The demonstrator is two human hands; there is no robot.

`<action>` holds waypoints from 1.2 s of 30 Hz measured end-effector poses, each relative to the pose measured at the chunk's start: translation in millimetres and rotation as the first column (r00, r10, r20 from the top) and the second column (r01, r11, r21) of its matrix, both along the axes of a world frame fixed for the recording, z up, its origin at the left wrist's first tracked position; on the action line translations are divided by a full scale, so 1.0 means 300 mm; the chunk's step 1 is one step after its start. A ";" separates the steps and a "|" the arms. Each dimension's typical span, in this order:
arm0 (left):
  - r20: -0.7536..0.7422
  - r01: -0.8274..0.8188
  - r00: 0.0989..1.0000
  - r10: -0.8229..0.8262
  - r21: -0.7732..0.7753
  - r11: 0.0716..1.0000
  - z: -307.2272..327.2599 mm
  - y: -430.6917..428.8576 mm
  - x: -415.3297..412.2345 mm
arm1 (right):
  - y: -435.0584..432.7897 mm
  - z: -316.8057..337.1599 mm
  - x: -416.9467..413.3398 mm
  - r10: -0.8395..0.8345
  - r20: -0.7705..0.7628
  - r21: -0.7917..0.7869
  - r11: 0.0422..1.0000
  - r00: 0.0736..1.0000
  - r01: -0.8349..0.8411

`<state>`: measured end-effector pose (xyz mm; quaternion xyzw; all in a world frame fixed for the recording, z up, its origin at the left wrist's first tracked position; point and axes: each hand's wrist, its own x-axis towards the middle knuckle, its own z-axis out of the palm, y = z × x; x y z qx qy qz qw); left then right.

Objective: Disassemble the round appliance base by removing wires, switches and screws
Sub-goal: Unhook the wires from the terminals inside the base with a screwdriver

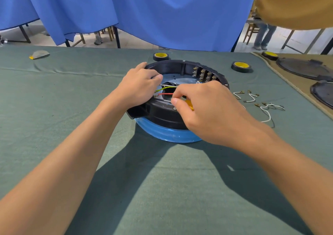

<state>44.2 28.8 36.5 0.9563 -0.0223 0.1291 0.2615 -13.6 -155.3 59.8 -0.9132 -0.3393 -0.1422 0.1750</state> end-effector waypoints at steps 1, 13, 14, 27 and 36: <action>-0.014 -0.006 1.000 0.006 0.006 1.000 -0.001 0.001 0.001 | 0.002 -0.002 -0.003 -0.007 0.004 -0.010 1.000 1.000 0.007; -0.111 0.043 0.993 -0.046 -0.036 0.998 0.008 0.028 -0.006 | 0.005 -0.010 -0.030 -0.086 0.044 0.001 0.996 0.995 0.086; -0.124 0.057 0.990 -0.061 -0.039 0.998 0.009 0.037 -0.006 | 0.005 -0.010 -0.029 -0.087 0.038 0.008 0.996 0.995 0.087; 0.150 0.081 0.988 -0.040 -0.280 0.957 -0.069 0.053 -0.047 | 0.007 -0.009 -0.033 -0.062 -0.036 0.058 0.996 0.997 0.064; 0.249 0.185 0.963 -0.104 -0.329 0.926 -0.117 0.060 -0.090 | 0.009 0.002 -0.050 -0.057 -0.175 0.052 0.996 0.983 0.067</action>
